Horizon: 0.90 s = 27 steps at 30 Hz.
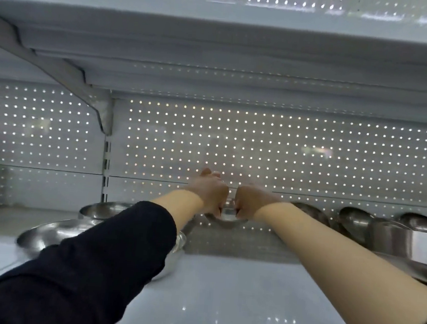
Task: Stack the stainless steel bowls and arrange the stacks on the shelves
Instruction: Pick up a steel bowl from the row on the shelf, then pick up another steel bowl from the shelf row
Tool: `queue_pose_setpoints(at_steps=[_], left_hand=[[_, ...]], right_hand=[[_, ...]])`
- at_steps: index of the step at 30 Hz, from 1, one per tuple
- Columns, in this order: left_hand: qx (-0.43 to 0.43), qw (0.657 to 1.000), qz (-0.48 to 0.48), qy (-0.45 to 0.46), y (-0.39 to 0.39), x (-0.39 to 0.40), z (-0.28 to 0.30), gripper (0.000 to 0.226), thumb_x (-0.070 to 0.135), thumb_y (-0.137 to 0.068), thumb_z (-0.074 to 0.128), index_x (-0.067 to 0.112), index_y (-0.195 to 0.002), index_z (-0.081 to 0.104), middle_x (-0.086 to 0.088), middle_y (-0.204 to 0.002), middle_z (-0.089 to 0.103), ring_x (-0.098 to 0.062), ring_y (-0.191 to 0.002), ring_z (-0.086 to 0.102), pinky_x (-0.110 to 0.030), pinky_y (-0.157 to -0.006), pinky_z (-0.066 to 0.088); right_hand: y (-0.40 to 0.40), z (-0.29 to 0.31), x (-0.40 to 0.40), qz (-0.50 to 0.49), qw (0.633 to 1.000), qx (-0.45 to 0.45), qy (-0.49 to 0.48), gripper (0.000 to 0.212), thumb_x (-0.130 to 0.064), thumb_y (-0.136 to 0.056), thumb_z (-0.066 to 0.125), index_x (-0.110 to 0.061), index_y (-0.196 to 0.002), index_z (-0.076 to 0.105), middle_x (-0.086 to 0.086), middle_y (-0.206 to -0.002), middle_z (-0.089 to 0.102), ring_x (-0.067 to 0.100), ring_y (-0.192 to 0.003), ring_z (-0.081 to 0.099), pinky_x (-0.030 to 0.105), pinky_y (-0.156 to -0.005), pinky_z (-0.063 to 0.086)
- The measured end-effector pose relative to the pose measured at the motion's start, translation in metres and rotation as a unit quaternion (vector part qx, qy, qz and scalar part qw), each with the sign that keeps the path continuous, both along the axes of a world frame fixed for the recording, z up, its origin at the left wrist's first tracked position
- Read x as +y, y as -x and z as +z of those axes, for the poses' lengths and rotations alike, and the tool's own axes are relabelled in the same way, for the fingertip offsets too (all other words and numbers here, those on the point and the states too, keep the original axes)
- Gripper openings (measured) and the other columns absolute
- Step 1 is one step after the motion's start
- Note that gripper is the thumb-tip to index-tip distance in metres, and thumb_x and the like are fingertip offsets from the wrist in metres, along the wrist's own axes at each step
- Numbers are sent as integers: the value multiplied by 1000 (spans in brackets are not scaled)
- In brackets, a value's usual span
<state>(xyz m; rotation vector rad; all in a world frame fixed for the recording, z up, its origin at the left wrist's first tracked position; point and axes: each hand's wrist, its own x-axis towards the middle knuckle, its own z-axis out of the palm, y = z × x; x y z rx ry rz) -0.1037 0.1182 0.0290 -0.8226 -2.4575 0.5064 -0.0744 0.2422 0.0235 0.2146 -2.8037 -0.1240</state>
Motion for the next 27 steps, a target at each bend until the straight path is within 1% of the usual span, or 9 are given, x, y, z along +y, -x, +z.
queue_pose_setpoints(at_steps=[3,7,11,13,18,21,23,25,27], left_hand=[[-23,999,5,27,15,7,-9,27,43,-75,69,24,-94,70,3,-98,64,-18,-108,42,-31,-80,22],[-62,997,12,42,24,9,-17,30,41,-72,72,22,-95,70,2,-99,66,-19,-111,43,-32,-84,24],[-76,996,19,40,21,6,-19,23,38,-72,73,22,-84,64,3,-92,62,-20,-114,41,-33,-93,25],[-85,996,20,36,17,5,-18,21,37,-72,73,23,-78,58,4,-86,55,-20,-110,41,-32,-88,25],[-79,996,5,-27,-6,0,-4,29,34,-77,70,22,-103,68,2,-95,54,-17,-99,38,-28,-82,23],[-73,995,-22,-70,-25,3,15,30,36,-77,70,29,-106,67,6,-98,53,-17,-108,38,-28,-92,26],[-68,992,-41,-96,-42,11,26,29,40,-78,68,32,-105,65,7,-101,53,-17,-113,37,-32,-95,24],[-61,988,-70,-120,-61,21,34,29,44,-77,67,36,-105,63,6,-101,49,-21,-116,35,-35,-100,24],[-49,982,-124,-133,-83,33,39,32,46,-77,67,36,-107,63,7,-95,45,-20,-110,37,-36,-97,24]], right_hand=[[16,-15,6,8,1000,1,-1,15,-18,-81,62,-10,-94,67,12,-100,65,29,-96,63,27,-65,37],[29,-28,7,9,1000,-19,0,21,-19,-82,60,-10,-101,65,15,-112,58,31,-103,58,31,-74,43],[29,-33,3,27,999,-26,-7,8,-15,-78,62,-19,-81,56,9,-92,52,31,-101,57,32,-75,46],[26,-33,1,32,999,-31,-9,10,-15,-78,62,-21,-82,54,9,-96,56,30,-99,58,32,-75,47],[0,-13,3,-7,1000,-21,-10,6,-18,-84,62,-12,-87,61,11,-103,60,26,-88,56,28,-73,44],[-36,15,5,-26,999,-31,13,27,-18,-86,64,-10,-112,63,10,-121,56,25,-105,57,28,-87,48],[-65,35,11,-44,998,-31,23,31,-19,-87,65,-12,-118,62,10,-127,53,26,-111,57,28,-90,48],[-96,54,24,-57,998,-3,10,28,-25,-87,65,-16,-114,65,4,-120,59,23,-106,59,26,-83,48],[-126,69,41,-65,997,32,-2,24,-28,-86,66,-20,-109,67,-4,-102,61,18,-97,59,23,-73,42]])
